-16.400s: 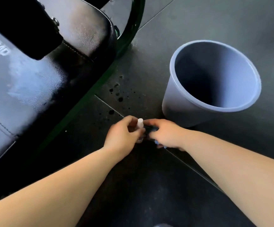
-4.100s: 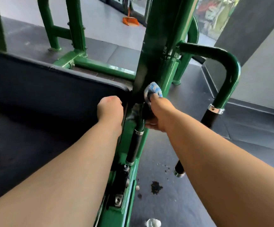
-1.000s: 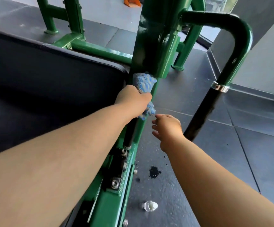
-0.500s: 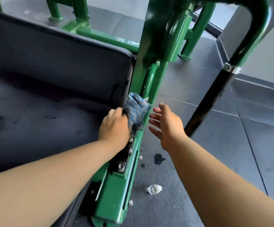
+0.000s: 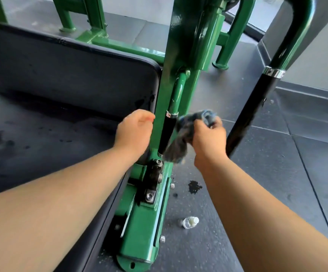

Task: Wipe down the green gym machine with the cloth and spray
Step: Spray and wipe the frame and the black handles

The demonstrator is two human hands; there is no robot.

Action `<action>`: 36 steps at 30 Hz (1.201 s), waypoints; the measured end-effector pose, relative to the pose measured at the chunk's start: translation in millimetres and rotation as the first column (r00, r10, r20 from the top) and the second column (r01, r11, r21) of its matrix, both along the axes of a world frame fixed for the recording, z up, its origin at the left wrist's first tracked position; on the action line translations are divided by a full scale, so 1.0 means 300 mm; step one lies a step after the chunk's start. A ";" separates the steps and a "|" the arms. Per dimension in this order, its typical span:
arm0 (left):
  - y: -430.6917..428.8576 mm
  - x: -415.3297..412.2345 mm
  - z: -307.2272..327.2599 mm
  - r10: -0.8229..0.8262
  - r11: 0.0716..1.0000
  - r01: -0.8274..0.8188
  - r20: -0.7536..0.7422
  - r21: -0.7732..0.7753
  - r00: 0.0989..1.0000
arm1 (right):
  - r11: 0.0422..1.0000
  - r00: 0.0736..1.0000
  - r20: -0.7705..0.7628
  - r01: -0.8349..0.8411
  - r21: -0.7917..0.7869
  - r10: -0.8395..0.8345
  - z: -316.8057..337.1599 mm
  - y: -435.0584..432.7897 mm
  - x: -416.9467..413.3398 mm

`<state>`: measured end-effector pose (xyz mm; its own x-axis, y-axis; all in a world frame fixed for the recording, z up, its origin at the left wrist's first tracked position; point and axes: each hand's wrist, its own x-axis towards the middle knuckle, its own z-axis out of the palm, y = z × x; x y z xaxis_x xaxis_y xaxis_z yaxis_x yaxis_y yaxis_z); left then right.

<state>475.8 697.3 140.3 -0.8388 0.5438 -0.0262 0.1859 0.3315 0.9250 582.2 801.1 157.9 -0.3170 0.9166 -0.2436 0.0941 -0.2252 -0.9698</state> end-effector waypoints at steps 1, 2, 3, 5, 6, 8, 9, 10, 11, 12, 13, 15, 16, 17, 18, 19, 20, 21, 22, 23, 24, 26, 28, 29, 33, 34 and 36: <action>0.025 -0.018 0.013 0.006 0.997 -0.019 0.178 0.074 0.984 | 0.997 0.997 -0.049 0.064 0.048 -0.061 0.010 0.014 -0.013; 0.045 -0.020 0.012 -0.043 0.991 0.000 0.328 0.130 0.944 | 0.995 0.995 -0.096 0.046 0.084 -0.038 0.014 0.020 -0.033; 0.057 -0.011 0.008 -0.109 0.986 0.049 0.397 0.158 0.912 | 0.993 0.994 -0.098 -0.031 0.118 0.043 0.010 0.016 -0.051; 0.065 0.021 -0.014 -0.169 0.980 0.106 0.419 0.170 0.892 | 0.970 0.980 0.027 -0.198 0.140 0.196 -0.022 -0.002 -0.063; 0.064 0.031 -0.022 -0.149 0.979 0.070 0.440 0.191 0.885 | 0.963 0.968 0.100 -0.240 0.125 0.229 -0.047 -0.015 -0.056; 0.065 0.028 -0.048 -0.110 0.977 -0.001 0.509 0.214 0.854 | 0.944 0.919 0.266 -0.322 0.077 0.291 -0.122 -0.044 -0.029; 0.060 0.027 -0.056 -0.086 0.981 -0.020 0.522 0.194 0.849 | 0.932 0.882 0.329 -0.362 0.018 0.337 -0.173 -0.066 -0.003; 0.063 0.028 -0.062 -0.071 0.984 -0.024 0.517 0.176 0.853 | 0.925 0.859 0.357 -0.377 -0.041 0.366 -0.215 -0.087 0.026; 0.064 0.025 -0.070 -0.077 0.985 -0.015 0.513 0.173 0.855 | 0.923 0.855 0.352 -0.375 -0.086 0.380 -0.251 -0.104 0.041; 0.065 0.037 -0.073 -0.087 0.984 -0.006 0.514 0.177 0.853 | 0.930 0.867 0.336 -0.347 -0.120 0.367 -0.258 -0.116 0.055; 0.056 0.029 -0.074 -0.094 0.983 0.001 0.504 0.182 0.858 | 0.947 0.900 0.297 -0.300 -0.113 0.320 -0.262 -0.122 0.036; 0.061 0.029 -0.065 -0.113 0.981 0.017 0.499 0.193 0.859 | 0.994 0.986 0.129 -0.110 -0.003 0.109 -0.194 -0.089 -0.009; 0.062 0.027 -0.063 -0.111 0.981 0.013 0.509 0.194 0.854 | 0.999 0.999 -0.021 -0.029 0.044 0.030 -0.140 -0.067 -0.038; 0.055 0.022 -0.071 -0.103 0.981 -0.001 0.529 0.193 0.842 | 0.996 0.990 -0.138 0.006 0.092 0.007 -0.092 -0.050 -0.062; 0.053 0.014 -0.071 -0.103 0.981 -0.005 0.548 0.193 0.830 | 0.989 0.982 -0.186 0.010 0.144 0.017 -0.052 -0.040 -0.083; 0.050 0.007 -0.075 -0.109 0.981 -0.003 0.565 0.194 0.818 | 0.983 0.984 -0.172 -0.023 0.184 0.056 -0.036 -0.038 -0.091; 0.045 0.005 -0.074 -0.113 0.983 0.009 0.569 0.183 0.815 | 0.979 0.990 -0.112 -0.065 0.192 0.087 -0.033 -0.045 -0.088; 0.047 0.003 -0.071 -0.118 0.984 0.021 0.565 0.176 0.816 | 0.979 0.992 -0.055 -0.100 0.178 0.112 -0.038 -0.051 -0.074; 0.049 0.007 -0.069 -0.114 0.985 0.019 0.565 0.172 0.817 | 0.979 0.991 -0.008 -0.130 0.155 0.133 -0.051 -0.064 -0.053; 0.057 0.010 -0.067 -0.114 0.983 0.010 0.567 0.184 0.815 | 0.981 0.989 0.025 -0.146 0.129 0.144 -0.076 -0.070 -0.039; 0.059 0.004 -0.068 -0.109 0.982 -0.002 0.571 0.191 0.814 | 0.981 0.986 0.057 -0.162 0.104 0.157 -0.097 -0.076 -0.029; 0.056 0.003 -0.067 -0.134 0.976 0.009 0.569 0.217 0.812 | 0.977 0.970 0.159 -0.198 0.084 0.183 -0.122 -0.074 -0.017; 0.050 0.011 -0.069 -0.190 0.968 0.061 0.554 0.243 0.810 | 0.955 0.917 0.300 -0.293 0.054 0.264 -0.142 -0.068 0.003; 0.047 0.019 -0.065 -0.188 0.968 0.059 0.548 0.245 0.815 | 0.938 0.874 0.376 -0.344 0.029 0.309 -0.160 -0.072 0.017; 0.025 0.052 -0.068 -0.061 0.990 -0.004 0.448 0.143 0.892 | 0.966 0.940 0.235 -0.258 0.008 0.249 -0.181 -0.107 0.065; 0.021 0.053 -0.080 -0.028 0.997 0.000 0.403 0.071 0.915 | 0.984 0.979 0.103 -0.175 -0.017 0.176 -0.171 -0.105 0.070; 0.003 0.057 -0.080 -0.021 0.997 0.050 0.462 -0.052 0.887 | 0.984 0.983 -0.130 -0.142 -0.104 0.128 -0.138 -0.116 0.079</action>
<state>493.0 698.1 116.4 -0.7045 0.5580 -0.4386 -0.2433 0.3907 0.8878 605.8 766.3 116.5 -0.4698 0.8322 -0.2946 0.0136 -0.3269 -0.9450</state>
